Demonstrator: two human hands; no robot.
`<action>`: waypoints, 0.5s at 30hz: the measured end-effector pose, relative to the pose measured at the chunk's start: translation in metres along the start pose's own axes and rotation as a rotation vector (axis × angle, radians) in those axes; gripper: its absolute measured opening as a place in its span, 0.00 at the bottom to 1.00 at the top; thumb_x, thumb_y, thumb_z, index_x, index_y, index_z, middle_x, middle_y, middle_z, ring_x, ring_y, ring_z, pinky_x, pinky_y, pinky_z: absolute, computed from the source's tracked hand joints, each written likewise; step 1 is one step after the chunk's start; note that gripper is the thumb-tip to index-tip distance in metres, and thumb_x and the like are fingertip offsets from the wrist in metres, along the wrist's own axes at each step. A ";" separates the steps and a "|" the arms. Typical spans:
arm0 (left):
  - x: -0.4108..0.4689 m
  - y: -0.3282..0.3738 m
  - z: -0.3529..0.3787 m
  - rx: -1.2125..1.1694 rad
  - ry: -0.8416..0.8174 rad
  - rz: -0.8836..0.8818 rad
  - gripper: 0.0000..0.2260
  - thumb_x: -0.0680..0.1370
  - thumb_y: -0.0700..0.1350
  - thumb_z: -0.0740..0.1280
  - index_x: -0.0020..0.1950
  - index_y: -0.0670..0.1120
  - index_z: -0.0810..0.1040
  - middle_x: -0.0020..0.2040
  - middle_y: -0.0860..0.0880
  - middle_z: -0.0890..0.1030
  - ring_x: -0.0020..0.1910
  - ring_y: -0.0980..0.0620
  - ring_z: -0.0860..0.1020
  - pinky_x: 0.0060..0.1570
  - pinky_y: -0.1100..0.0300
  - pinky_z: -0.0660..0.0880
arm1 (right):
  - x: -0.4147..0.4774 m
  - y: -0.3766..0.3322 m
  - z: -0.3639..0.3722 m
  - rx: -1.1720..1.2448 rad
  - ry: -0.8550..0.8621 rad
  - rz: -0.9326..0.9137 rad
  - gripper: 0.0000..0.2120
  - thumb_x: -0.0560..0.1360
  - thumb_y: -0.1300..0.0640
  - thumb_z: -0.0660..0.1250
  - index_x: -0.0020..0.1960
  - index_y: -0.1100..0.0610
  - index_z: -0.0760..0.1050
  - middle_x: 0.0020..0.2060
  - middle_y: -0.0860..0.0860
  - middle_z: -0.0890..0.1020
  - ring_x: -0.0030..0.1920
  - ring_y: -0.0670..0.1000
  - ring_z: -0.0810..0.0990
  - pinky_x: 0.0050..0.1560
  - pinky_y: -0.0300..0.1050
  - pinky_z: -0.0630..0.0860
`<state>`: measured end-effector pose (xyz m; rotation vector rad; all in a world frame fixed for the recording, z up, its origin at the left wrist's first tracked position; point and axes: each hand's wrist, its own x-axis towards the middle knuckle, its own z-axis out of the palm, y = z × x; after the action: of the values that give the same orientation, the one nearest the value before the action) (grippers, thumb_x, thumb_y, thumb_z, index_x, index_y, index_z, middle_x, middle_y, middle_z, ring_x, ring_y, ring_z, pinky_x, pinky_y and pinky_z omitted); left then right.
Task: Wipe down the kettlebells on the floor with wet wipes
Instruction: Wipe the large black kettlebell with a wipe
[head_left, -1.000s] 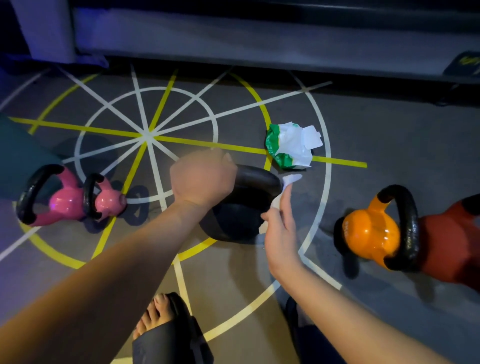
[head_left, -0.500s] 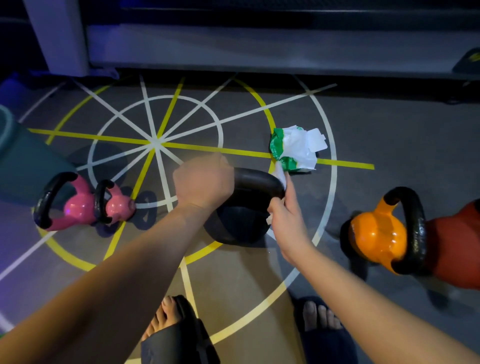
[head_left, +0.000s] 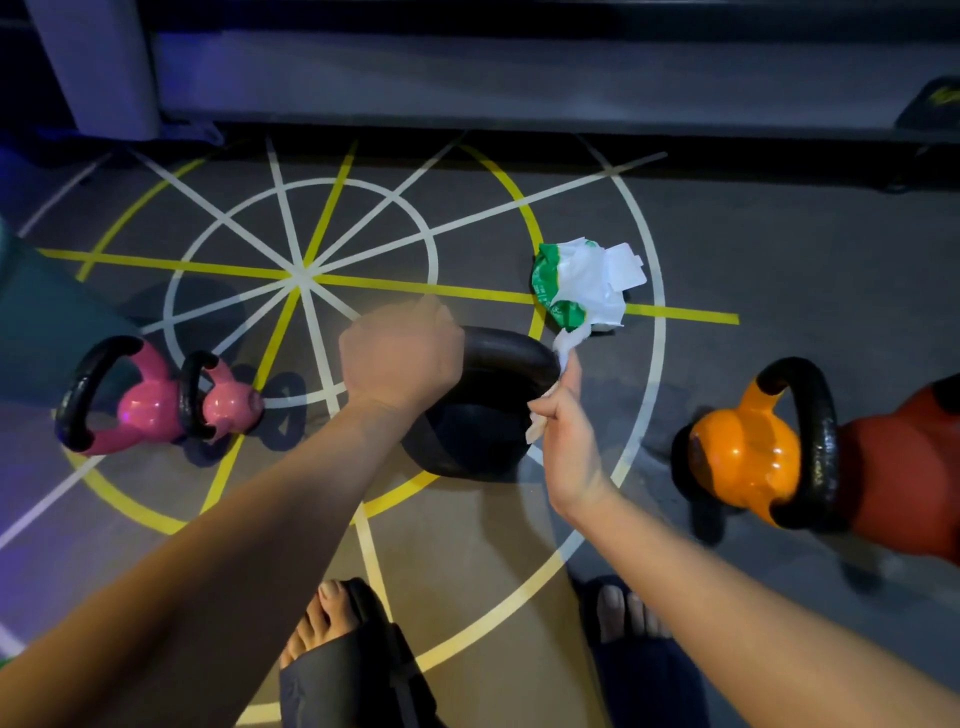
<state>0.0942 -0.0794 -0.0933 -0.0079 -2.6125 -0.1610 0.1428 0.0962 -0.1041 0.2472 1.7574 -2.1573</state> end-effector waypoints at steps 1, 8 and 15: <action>0.000 0.000 0.000 0.002 0.009 0.000 0.17 0.80 0.48 0.56 0.36 0.45 0.76 0.30 0.48 0.77 0.29 0.44 0.76 0.30 0.60 0.58 | -0.006 -0.004 0.004 -0.055 0.009 -0.029 0.50 0.61 0.46 0.63 0.82 0.45 0.52 0.73 0.47 0.67 0.78 0.50 0.58 0.81 0.53 0.51; 0.000 -0.001 0.001 -0.014 0.005 -0.002 0.17 0.80 0.49 0.55 0.36 0.45 0.76 0.30 0.47 0.77 0.29 0.42 0.76 0.28 0.59 0.62 | -0.006 -0.003 0.006 -0.606 -0.095 -0.365 0.47 0.70 0.60 0.58 0.83 0.55 0.37 0.81 0.45 0.37 0.80 0.40 0.35 0.79 0.40 0.34; 0.000 -0.003 0.002 -0.026 0.032 -0.001 0.17 0.80 0.48 0.56 0.36 0.44 0.77 0.30 0.47 0.77 0.28 0.43 0.75 0.27 0.58 0.65 | -0.009 0.003 0.000 -0.430 -0.016 -0.204 0.46 0.70 0.58 0.57 0.83 0.51 0.39 0.82 0.43 0.39 0.78 0.34 0.38 0.82 0.44 0.42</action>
<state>0.0933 -0.0825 -0.0950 -0.0134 -2.5780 -0.1932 0.1525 0.0970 -0.1032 -0.0616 2.2609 -1.8327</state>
